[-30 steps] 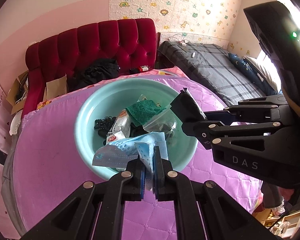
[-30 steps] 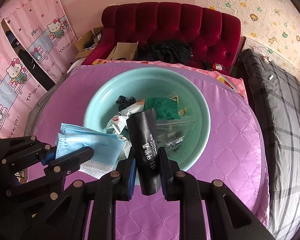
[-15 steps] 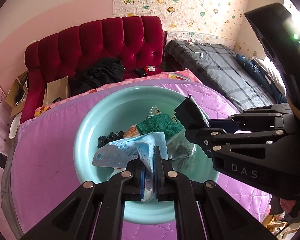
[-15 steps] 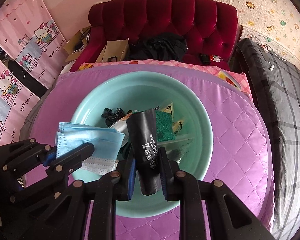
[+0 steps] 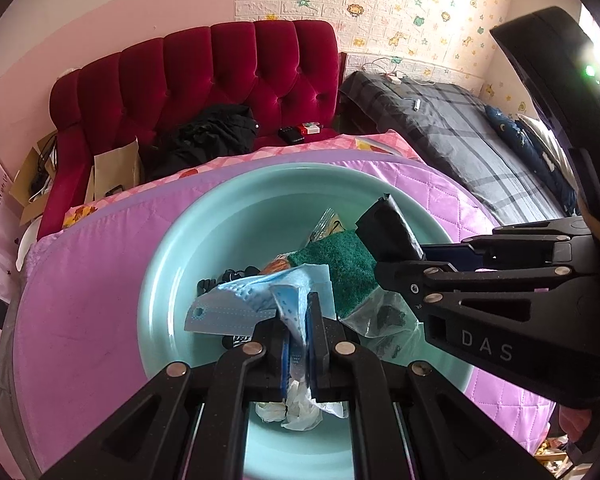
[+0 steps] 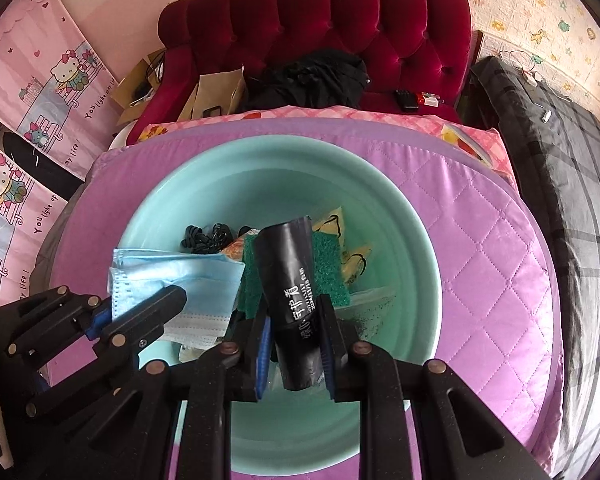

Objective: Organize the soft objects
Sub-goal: 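Lower both items into the basin and open both grippers, then withdraw both grippers from the basin back over the table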

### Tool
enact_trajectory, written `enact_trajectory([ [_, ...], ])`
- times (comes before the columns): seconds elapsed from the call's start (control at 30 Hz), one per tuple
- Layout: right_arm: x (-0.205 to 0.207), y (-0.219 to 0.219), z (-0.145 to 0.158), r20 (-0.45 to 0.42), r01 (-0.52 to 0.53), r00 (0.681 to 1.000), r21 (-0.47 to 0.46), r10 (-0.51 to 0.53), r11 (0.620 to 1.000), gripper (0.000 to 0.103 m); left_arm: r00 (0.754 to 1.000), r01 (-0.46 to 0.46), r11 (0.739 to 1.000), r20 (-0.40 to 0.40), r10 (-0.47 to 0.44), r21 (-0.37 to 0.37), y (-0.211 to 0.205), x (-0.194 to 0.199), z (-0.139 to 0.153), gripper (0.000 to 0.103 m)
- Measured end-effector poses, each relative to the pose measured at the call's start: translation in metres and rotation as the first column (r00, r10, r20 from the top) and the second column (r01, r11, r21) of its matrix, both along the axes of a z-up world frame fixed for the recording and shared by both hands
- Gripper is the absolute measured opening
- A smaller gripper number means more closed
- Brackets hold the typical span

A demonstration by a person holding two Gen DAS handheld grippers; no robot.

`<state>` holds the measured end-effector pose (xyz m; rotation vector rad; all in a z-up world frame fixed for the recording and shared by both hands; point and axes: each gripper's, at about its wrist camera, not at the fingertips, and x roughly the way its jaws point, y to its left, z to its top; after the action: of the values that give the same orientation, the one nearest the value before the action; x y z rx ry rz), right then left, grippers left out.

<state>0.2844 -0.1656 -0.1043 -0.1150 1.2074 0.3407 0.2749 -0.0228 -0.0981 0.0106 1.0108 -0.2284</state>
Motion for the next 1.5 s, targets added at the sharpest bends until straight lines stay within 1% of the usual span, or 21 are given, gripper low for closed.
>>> enact_trajectory([
  [0.17, 0.002, 0.002, 0.001, -0.006, 0.005, 1.0, 0.017, -0.005, 1.0, 0.026, 1.0, 0.007, 1.0, 0.003, -0.007, 0.017, -0.002, 0.0, -0.002, 0.007],
  [0.23, 0.001, 0.003, 0.003, -0.006, 0.008, 1.0, 0.021, -0.008, 1.0, 0.029, 1.0, 0.012, 1.0, 0.0, -0.012, 0.021, -0.003, -0.001, -0.002, 0.008],
  [0.27, 0.0, 0.004, 0.003, -0.003, 0.009, 1.0, 0.018, -0.009, 1.0, 0.032, 1.0, 0.012, 1.0, 0.0, -0.012, 0.028, -0.004, -0.002, -0.002, 0.014],
  [0.3, 0.0, 0.004, 0.004, -0.003, 0.011, 1.0, 0.02, -0.011, 1.0, 0.04, 1.0, 0.011, 0.999, 0.003, -0.012, 0.043, -0.005, -0.003, -0.001, 0.028],
  [0.33, -0.001, 0.003, 0.004, -0.004, 0.016, 1.0, 0.022, -0.016, 1.0, 0.046, 1.0, 0.007, 0.998, 0.006, -0.007, 0.06, -0.006, -0.005, -0.002, 0.04],
  [0.37, -0.002, 0.003, 0.006, 0.0, 0.023, 1.0, 0.022, -0.023, 0.999, 0.055, 1.0, 0.0, 0.998, 0.005, -0.001, 0.07, -0.005, -0.005, -0.002, 0.062],
  [0.4, -0.003, 0.002, 0.007, 0.003, 0.03, 1.0, 0.019, -0.03, 0.999, 0.06, 1.0, -0.003, 0.998, 0.0, 0.003, 0.067, -0.005, -0.006, -0.002, 0.074],
  [0.43, -0.004, 0.001, 0.008, 0.006, 0.034, 0.999, 0.016, -0.035, 0.999, 0.063, 1.0, -0.01, 0.998, -0.002, 0.01, 0.062, -0.004, -0.007, -0.002, 0.078],
  [0.47, -0.005, 0.0, 0.008, 0.007, 0.04, 0.999, 0.013, -0.04, 0.999, 0.071, 1.0, -0.025, 0.997, 0.0, 0.025, 0.067, -0.002, -0.008, -0.002, 0.087],
  [0.5, -0.006, -0.001, 0.008, 0.008, 0.046, 0.999, 0.007, -0.046, 0.999, 0.082, 0.999, -0.04, 0.996, 0.004, 0.04, 0.074, -0.001, -0.01, -0.003, 0.091],
  [0.53, -0.007, -0.002, 0.009, 0.012, 0.052, 0.999, -0.001, -0.052, 0.999, 0.088, 0.999, -0.051, 0.996, 0.011, 0.05, 0.075, 0.0, -0.013, -0.003, 0.092],
  [0.57, -0.008, -0.002, 0.009, 0.015, 0.055, 0.998, -0.011, -0.055, 0.998, 0.099, 0.998, -0.06, 0.995, 0.018, 0.058, 0.074, 0.002, -0.015, -0.003, 0.097],
  [0.6, -0.011, -0.003, 0.008, 0.019, 0.054, 0.998, -0.022, -0.053, 0.998, 0.103, 0.998, -0.068, 0.994, 0.02, 0.067, 0.08, 0.002, -0.017, -0.004, 0.103],
  [0.77, -0.025, -0.004, 0.007, 0.035, 0.046, 0.998, -0.065, -0.044, 0.997, 0.103, 0.997, -0.078, 0.992, 0.023, 0.076, 0.097, 0.004, -0.029, -0.004, 0.103],
  [0.87, -0.035, -0.005, 0.01, 0.03, 0.049, 0.998, -0.053, -0.048, 0.997, 0.103, 0.997, -0.08, 0.992, 0.014, 0.079, 0.102, 0.005, -0.037, -0.003, 0.103],
  [1.07, -0.058, -0.007, 0.026, 0.077, 0.053, 0.996, -0.073, -0.048, 0.996, 0.103, 0.995, -0.101, 0.991, 0.023, 0.099, 0.091, 0.007, -0.054, 0.007, 0.103],
  [1.27, -0.081, -0.009, 0.037, 0.097, 0.06, 0.994, -0.067, -0.053, 0.996, 0.103, 0.992, -0.124, 0.986, 0.05, 0.119, 0.107, 0.009, -0.072, 0.02, 0.103],
  [1.4, -0.094, -0.01, 0.042, 0.109, 0.059, 0.993, -0.061, -0.052, 0.996, 0.103, 0.989, -0.147, 0.984, 0.049, 0.143, 0.104, 0.01, -0.082, 0.026, 0.103],
  [1.5, -0.105, -0.009, 0.047, 0.135, 0.058, 0.99, -0.071, -0.048, 0.996, 0.103, 0.988, -0.149, 0.983, 0.047, 0.145, 0.104, 0.01, -0.091, 0.028, 0.103],
])
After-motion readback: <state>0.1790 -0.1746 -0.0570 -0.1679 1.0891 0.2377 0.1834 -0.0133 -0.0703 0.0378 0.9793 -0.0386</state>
